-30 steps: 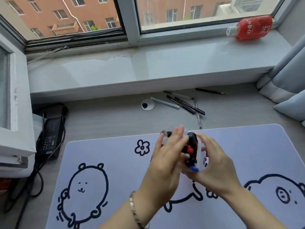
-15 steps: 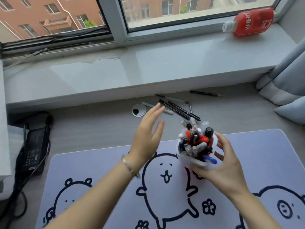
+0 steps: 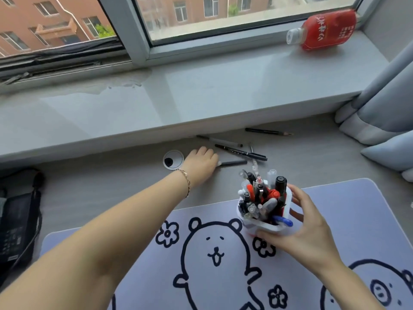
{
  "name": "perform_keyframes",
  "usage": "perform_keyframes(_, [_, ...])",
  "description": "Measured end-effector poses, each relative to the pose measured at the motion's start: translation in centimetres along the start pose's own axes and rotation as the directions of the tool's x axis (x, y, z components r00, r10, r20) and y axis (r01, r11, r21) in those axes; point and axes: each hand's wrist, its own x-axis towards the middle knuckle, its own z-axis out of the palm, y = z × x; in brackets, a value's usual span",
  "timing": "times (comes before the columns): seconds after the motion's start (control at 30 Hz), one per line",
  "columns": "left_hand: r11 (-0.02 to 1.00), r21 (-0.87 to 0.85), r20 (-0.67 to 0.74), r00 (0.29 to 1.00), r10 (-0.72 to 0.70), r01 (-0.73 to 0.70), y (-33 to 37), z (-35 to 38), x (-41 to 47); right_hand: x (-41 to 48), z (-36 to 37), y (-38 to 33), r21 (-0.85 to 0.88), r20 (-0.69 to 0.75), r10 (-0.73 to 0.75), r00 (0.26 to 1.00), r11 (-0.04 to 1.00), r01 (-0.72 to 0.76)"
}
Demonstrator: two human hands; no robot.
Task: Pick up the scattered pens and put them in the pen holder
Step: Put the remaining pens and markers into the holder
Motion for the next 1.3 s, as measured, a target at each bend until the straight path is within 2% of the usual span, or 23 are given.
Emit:
perform_keyframes(0.07, [0.999, -0.033, -0.011, 1.000, 0.001, -0.002, 0.0, 0.0, -2.1, -0.4, 0.0, -0.2, -0.002, 0.006, -0.005, 1.000, 1.000, 0.005])
perform_keyframes(0.13, [0.963, -0.255, -0.011, 0.995, -0.099, 0.093, 0.6, -1.0, -4.4, -0.9, 0.0, -0.3, -0.015, 0.006, -0.013, 1.000, 1.000, 0.014])
perform_keyframes(0.17, [0.916, -0.351, 0.005, 0.979, -0.204, 0.193, 0.8, -1.6, -5.6, -1.1, 0.0, -0.3, -0.019, 0.006, -0.015, 1.000, 1.000, 0.015])
perform_keyframes(0.2, [0.843, -0.461, 0.034, 0.955, -0.296, 0.278, 1.0, -2.7, -7.0, -1.4, 0.0, -0.4, -0.023, 0.009, -0.019, 1.000, 1.000, 0.019])
perform_keyframes(0.23, [0.723, -0.597, 0.074, 0.921, -0.382, 0.348, 1.2, -4.1, -8.6, -1.7, 0.0, -0.4, -0.028, 0.015, -0.026, 1.000, 0.999, 0.027])
perform_keyframes(0.3, [0.470, -0.804, 0.097, 0.860, -0.501, 0.364, 1.7, -6.6, -11.9, -2.3, 0.1, -0.7, -0.050, 0.030, -0.054, 0.998, 0.997, 0.055])
perform_keyframes(0.37, [0.367, -0.870, 0.055, 0.806, -0.590, 0.328, 1.9, -8.8, -14.9, -2.8, 0.4, -1.0, -0.081, 0.039, -0.079, 0.996, 0.993, 0.082])
perform_keyframes(0.43, [0.319, -0.893, 0.047, 0.771, -0.636, 0.318, 2.0, -10.1, -17.6, -3.4, 0.8, -1.4, -0.100, 0.052, -0.102, 0.993, 0.989, 0.107])
perform_keyframes(0.53, [0.334, -0.886, 0.045, 0.776, -0.629, 0.322, 2.6, -11.5, -20.8, -4.1, 1.5, -2.0, -0.133, 0.076, -0.143, 0.987, 0.979, 0.152])
perform_keyframes(0.63, [0.513, -0.795, -0.045, 0.812, -0.582, 0.323, 3.0, -12.6, -22.8, -4.8, 2.3, -2.5, -0.163, 0.089, -0.190, 0.978, 0.966, 0.202])
perform_keyframes(0.8, [0.740, -0.568, -0.061, 0.878, -0.475, 0.361, 3.4, -14.9, -23.0, -6.3, 3.1, -3.4, -0.166, 0.112, -0.234, 0.966, 0.954, 0.250])
perform_keyframes(0.87, [0.820, -0.472, -0.040, 0.921, -0.387, 0.324, 3.9, -15.4, -22.1, -6.8, 3.4, -3.5, -0.172, 0.120, -0.250, 0.961, 0.948, 0.268])
perform_keyframes(0.93, [0.831, -0.503, -0.023, 0.957, -0.290, 0.240, 4.8, -15.6, -20.9, -7.1, 3.9, -3.5, -0.177, 0.141, -0.283, 0.949, 0.936, 0.306])
perform_keyframes(1.0, [0.796, -0.579, -0.049, 0.968, -0.247, 0.174, 5.7, -15.2, -19.6, -7.3, 4.3, -3.6, -0.170, 0.147, -0.300, 0.943, 0.931, 0.323])
perform_keyframes(1.03, [0.745, -0.648, -0.062, 0.964, -0.260, 0.159, 6.1, -14.8, -19.0, -7.5, 4.5, -3.7, -0.149, 0.138, -0.296, 0.945, 0.937, 0.315])
perform_keyframes(1.1, [0.574, -0.808, -0.052, 0.955, -0.293, 0.132, 6.9, -14.0, -18.5, -7.6, 4.7, -3.9, -0.103, 0.116, -0.272, 0.955, 0.953, 0.284])
perform_keyframes(1.2, [0.327, -0.941, -0.023, 0.949, -0.314, 0.086, 7.7, -12.8, -18.8, -7.5, 4.7, -3.7, -0.071, 0.097, -0.224, 0.970, 0.970, 0.231])
perform_keyframes(1.23, [0.225, -0.973, -0.042, 0.924, -0.380, 0.048, 7.7, -12.8, -19.1, -7.5, 4.6, -3.6, -0.065, 0.094, -0.214, 0.972, 0.973, 0.220])
perform_keyframes(1.27, [0.107, -0.994, -0.068, 0.869, -0.490, -0.017, 7.5, -13.0, -19.3, -7.5, 4.5, -3.5, -0.062, 0.091, -0.204, 0.975, 0.976, 0.210])
perform_keyframes(1.3, [-0.028, -0.994, -0.065, 0.785, -0.616, -0.104, 7.2, -13.4, -19.4, -7.5, 4.5, -3.4, -0.061, 0.087, -0.198, 0.976, 0.977, 0.203])
